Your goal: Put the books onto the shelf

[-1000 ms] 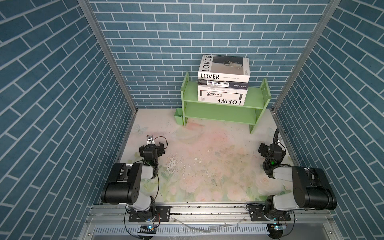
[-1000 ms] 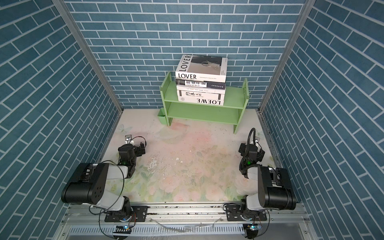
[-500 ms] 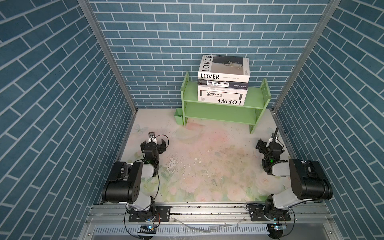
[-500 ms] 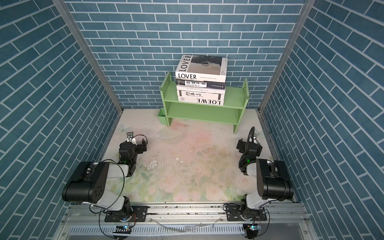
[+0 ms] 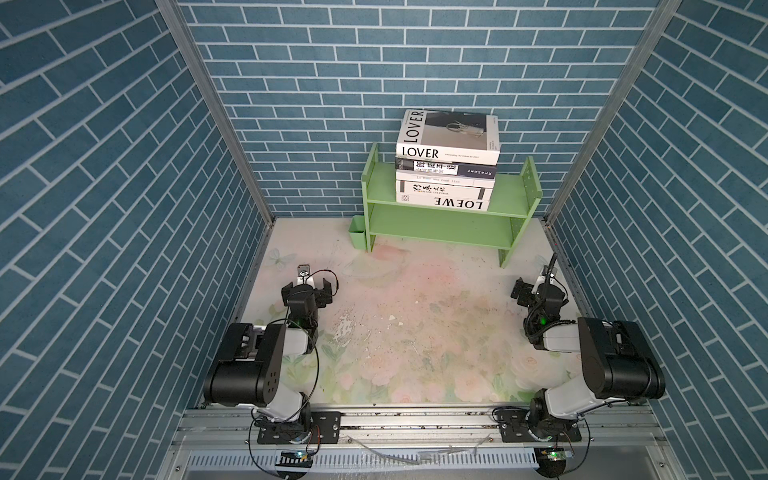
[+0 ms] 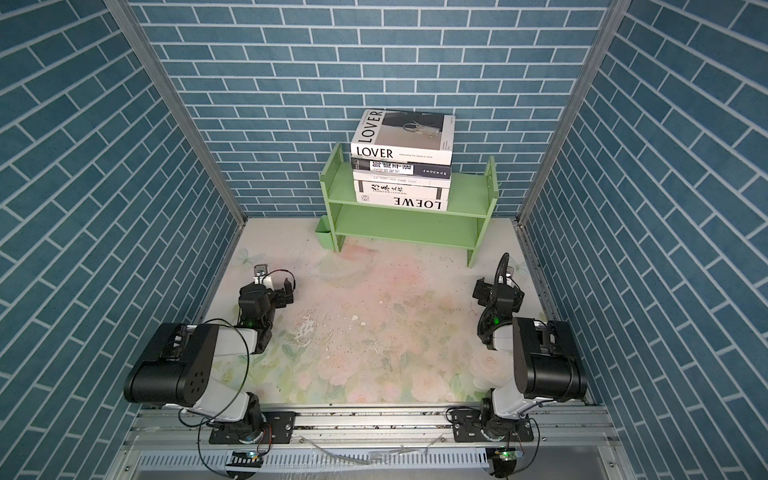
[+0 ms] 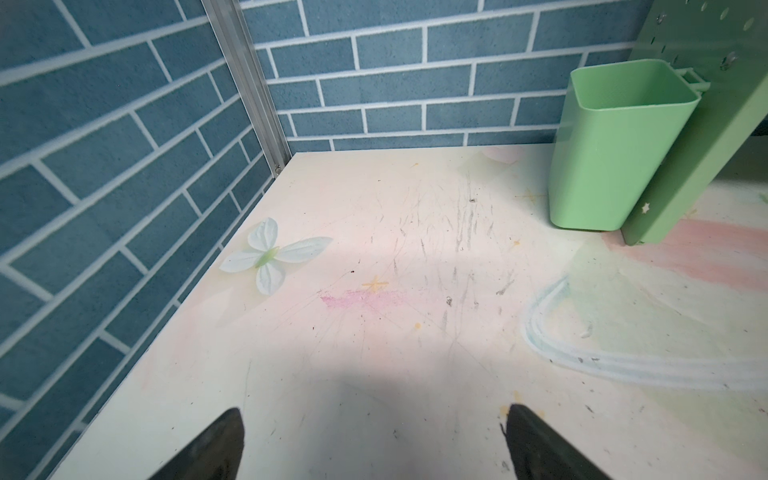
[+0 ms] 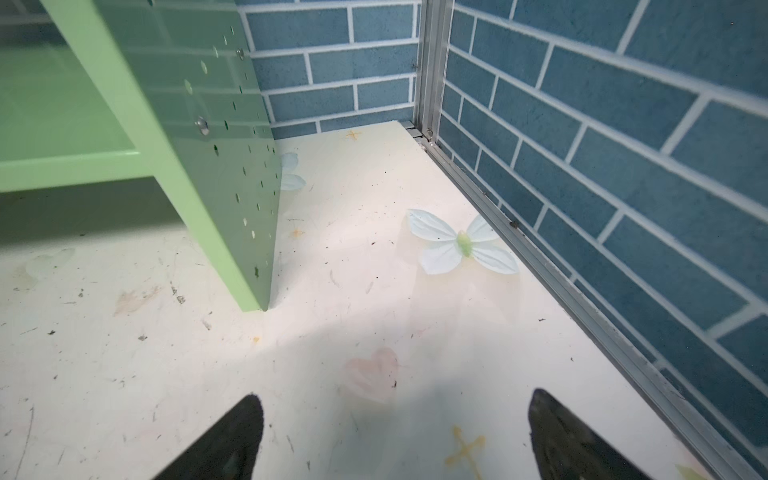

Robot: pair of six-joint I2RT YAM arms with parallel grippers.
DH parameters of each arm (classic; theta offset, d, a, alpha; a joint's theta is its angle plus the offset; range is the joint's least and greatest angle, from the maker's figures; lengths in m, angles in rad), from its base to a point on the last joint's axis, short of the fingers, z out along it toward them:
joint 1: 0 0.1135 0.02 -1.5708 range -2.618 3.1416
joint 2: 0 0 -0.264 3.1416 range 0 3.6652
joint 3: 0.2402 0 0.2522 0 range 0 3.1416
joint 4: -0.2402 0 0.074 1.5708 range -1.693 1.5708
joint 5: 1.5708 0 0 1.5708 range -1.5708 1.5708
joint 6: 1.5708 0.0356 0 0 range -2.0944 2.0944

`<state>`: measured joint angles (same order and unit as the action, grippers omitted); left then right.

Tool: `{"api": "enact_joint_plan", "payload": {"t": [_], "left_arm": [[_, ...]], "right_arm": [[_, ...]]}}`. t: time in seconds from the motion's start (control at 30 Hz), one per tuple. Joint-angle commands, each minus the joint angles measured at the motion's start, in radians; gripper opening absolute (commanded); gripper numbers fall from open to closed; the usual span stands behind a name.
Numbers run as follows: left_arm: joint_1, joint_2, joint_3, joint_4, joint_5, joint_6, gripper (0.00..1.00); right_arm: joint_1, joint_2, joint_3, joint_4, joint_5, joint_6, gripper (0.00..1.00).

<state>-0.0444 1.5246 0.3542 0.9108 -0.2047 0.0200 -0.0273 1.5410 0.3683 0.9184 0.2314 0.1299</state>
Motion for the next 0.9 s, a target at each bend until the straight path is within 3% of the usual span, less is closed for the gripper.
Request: {"api": "enact_joint_plan", "payload": {"t": [0.0,0.87], "left_arm": [[-0.005,0.002,0.009,0.000,-0.007,0.013,1.00],[-0.005,0.003,0.010,-0.002,-0.008,0.012,0.99]], "right_arm": [[0.003,0.000,-0.005,0.004,-0.007,-0.033,0.99],[0.006,0.004,0.009,-0.017,-0.012,-0.039,0.99]]}}
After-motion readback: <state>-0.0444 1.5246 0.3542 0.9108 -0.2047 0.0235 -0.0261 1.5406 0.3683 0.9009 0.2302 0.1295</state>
